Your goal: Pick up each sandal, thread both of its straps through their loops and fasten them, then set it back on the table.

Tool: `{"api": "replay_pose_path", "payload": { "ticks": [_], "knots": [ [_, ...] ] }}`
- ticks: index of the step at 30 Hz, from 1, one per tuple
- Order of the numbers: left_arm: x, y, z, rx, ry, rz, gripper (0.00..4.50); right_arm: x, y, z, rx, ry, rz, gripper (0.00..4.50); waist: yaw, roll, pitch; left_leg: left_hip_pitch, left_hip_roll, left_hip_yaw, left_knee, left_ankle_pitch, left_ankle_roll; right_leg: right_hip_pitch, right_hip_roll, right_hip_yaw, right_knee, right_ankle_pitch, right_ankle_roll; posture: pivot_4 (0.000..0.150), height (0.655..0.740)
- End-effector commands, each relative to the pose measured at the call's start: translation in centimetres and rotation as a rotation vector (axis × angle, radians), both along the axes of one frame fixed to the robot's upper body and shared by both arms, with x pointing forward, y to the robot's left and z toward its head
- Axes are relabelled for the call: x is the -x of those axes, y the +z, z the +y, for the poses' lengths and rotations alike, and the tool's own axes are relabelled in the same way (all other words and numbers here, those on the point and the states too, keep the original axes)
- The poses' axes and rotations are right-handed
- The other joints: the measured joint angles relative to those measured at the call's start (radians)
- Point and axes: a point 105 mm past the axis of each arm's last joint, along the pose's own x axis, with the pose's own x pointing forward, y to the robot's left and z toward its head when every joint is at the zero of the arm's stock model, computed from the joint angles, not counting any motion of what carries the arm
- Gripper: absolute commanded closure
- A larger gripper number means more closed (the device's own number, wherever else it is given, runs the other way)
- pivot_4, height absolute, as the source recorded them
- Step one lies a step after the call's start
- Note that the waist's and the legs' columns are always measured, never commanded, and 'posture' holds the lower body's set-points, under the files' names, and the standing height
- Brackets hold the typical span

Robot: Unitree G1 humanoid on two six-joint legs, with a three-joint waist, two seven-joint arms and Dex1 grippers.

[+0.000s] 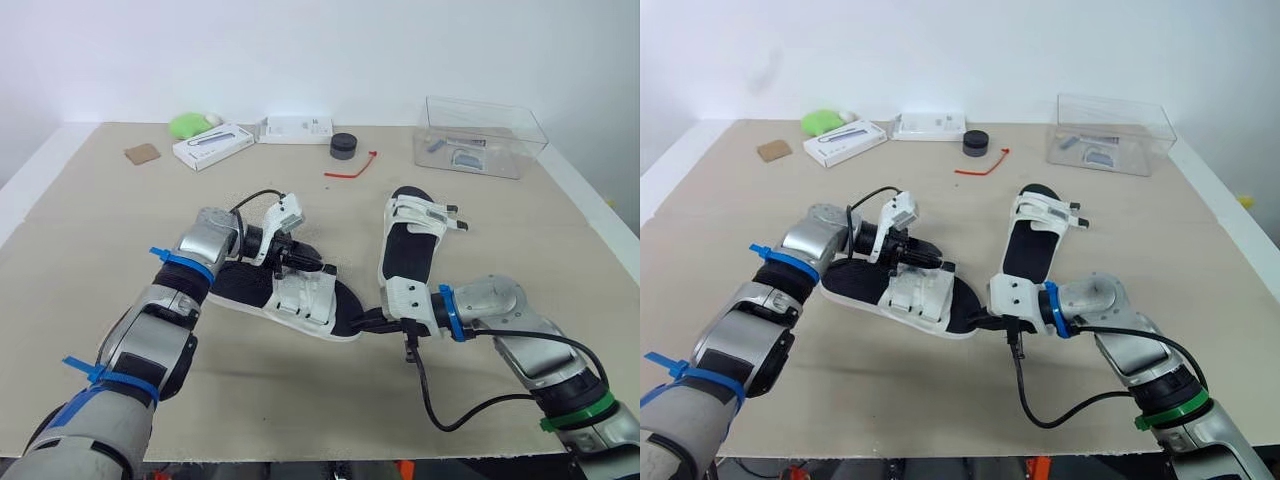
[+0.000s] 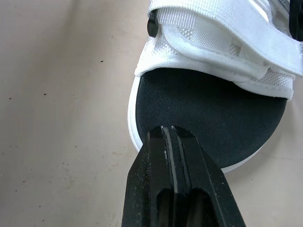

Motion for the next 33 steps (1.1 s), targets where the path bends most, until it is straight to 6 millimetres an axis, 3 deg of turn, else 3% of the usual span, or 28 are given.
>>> {"api": "replay_pose_path", "payload": {
  "ticks": [1,4,8,10,12,16,17,19,25,33],
  "knots": [
    [0.5,1.5,0.0,0.043,-0.031,-0.020,1.56,-0.3,-1.0,-1.0,0.049,-0.038,0.028,4.50,0.000,0.000,0.000,0.000,0.000,0.000,0.000,0.000,0.000,0.000,0.000,0.000,0.000,0.000,0.000,0.150,0.7400],
    [1.0,2.8,0.5,0.089,-0.044,-0.008,0.13,-0.3,-1.0,-0.9,0.049,-0.037,0.027,4.50,0.000,0.000,0.000,0.000,0.000,-0.001,0.000,0.000,0.000,0.000,0.000,0.000,0.000,0.000,0.000,0.150,0.7400],
    [0.5,5.3,2.0,0.154,-0.010,-0.075,0.03,-0.6,-0.6,-0.9,0.025,-0.054,0.014,4.50,0.000,0.000,0.000,0.000,0.000,-0.001,0.000,0.000,0.000,0.000,0.000,0.000,0.000,0.000,0.000,0.150,0.7400],
    [-0.5,6.1,4.5,0.120,0.061,-0.166,0.03,-0.8,0.1,-1.1,0.001,-0.070,-0.003,4.50,-0.001,0.000,0.000,0.000,0.000,-0.001,0.000,0.000,0.000,0.000,0.000,0.000,0.000,0.000,0.000,0.150,0.7400],
    [-1.1,6.2,6.7,0.063,0.113,-0.239,0.03,-0.8,1.0,-1.3,-0.049,-0.091,0.004,4.50,-0.002,0.000,0.000,0.000,0.001,-0.001,0.000,0.000,0.000,-0.001,0.000,0.000,0.001,0.000,0.000,0.150,0.7400],
    [-1.1,6.3,9.1,0.062,0.158,-0.342,0.03,-1.0,3.7,-1.7,-0.220,-0.161,0.038,4.50,0.001,0.000,0.000,-0.003,0.001,-0.001,0.000,0.000,0.000,-0.003,-0.001,-0.001,0.001,0.000,-0.001,0.150,0.7400],
    [-0.7,6.1,9.3,0.066,0.142,-0.368,0.00,-1.0,4.3,-2.0,-0.260,-0.175,0.042,3.86,0.002,0.000,0.000,-0.004,0.000,-0.001,0.000,0.000,0.000,-0.004,-0.002,-0.001,0.001,0.000,-0.001,0.150,0.7400],
    [0.2,5.6,9.5,0.075,0.110,-0.406,0.00,-0.8,5.4,-2.6,-0.324,-0.185,0.044,3.26,0.003,0.000,0.000,-0.005,-0.001,-0.002,0.000,0.000,-0.001,-0.004,-0.003,-0.001,0.001,0.000,-0.001,0.150,0.7400],
    [2.7,2.7,10.6,-0.029,0.020,-0.541,0.00,-0.1,8.2,-4.0,-0.515,-0.200,0.067,0.21,0.002,0.000,0.000,-0.010,-0.001,-0.004,0.000,-0.002,-0.002,-0.009,-0.005,0.001,0.001,0.002,-0.005,0.150,0.7400],
    [4.2,1.2,10.2,-0.060,-0.062,-0.595,0.00,0.7,9.0,-4.3,-0.524,-0.122,0.007,0.10,0.001,0.000,0.000,-0.009,0.000,-0.002,0.001,-0.001,-0.002,-0.010,-0.002,0.001,0.003,0.000,-0.001,0.150,0.7400]
  ]
}}
